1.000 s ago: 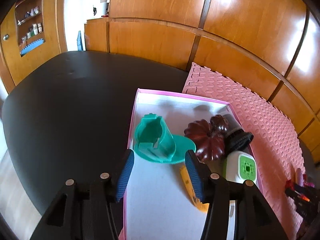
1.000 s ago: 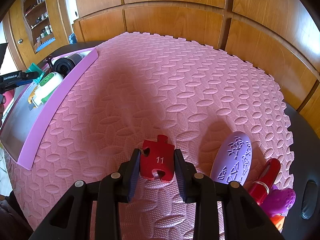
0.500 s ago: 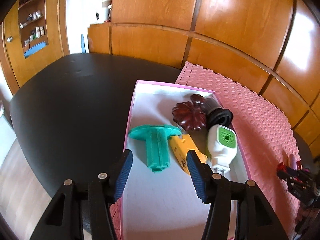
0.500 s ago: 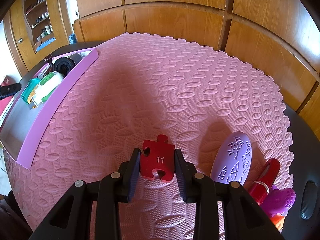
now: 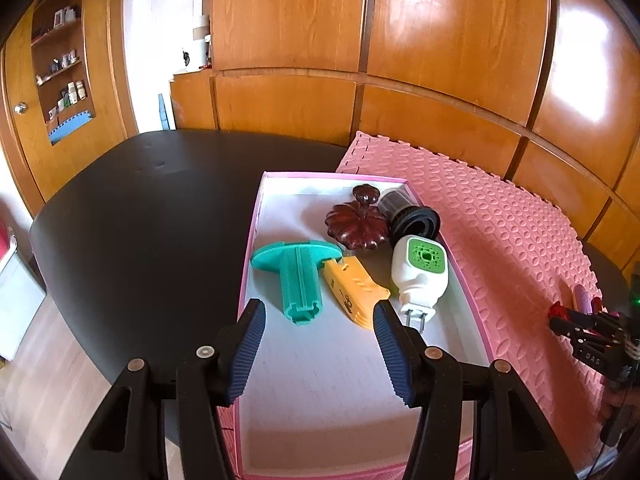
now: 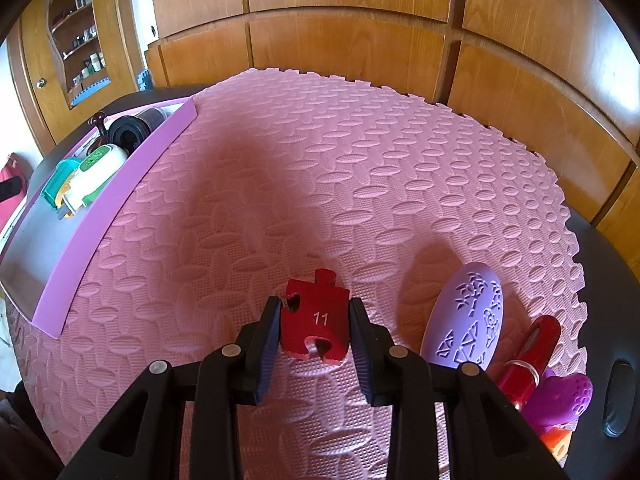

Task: Organize rigid objects
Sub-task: 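Withdraw the left tool from the tray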

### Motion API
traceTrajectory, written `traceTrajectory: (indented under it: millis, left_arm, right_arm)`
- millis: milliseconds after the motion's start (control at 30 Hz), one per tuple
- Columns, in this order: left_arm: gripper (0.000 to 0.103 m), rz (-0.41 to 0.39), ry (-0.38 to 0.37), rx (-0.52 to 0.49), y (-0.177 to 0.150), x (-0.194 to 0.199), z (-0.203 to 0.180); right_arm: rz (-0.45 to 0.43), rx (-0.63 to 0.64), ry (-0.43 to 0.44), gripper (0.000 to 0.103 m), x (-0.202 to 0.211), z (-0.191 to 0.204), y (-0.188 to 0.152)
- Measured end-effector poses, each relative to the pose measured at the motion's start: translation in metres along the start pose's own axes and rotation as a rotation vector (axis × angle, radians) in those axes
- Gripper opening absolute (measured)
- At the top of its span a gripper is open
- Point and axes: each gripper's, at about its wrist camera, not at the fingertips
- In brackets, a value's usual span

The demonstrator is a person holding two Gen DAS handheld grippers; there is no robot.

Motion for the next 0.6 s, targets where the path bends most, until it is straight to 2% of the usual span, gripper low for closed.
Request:
traceTrajectory:
  millis: [600]
  left_arm:
    - [0.057,0.004,0.006,0.001,-0.0091,0.0037,0.0074]
  right_arm:
    - [-0.026,0.001,-0.019,0.032,0.0006,0.0039,-0.0027]
Point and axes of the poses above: each gripper's, at about its wrist camera, not at the fingertips, and x roughly against the way its jaws point, z to its left, y to its top, and after that the axes turned 11 degrees about x, right-handed
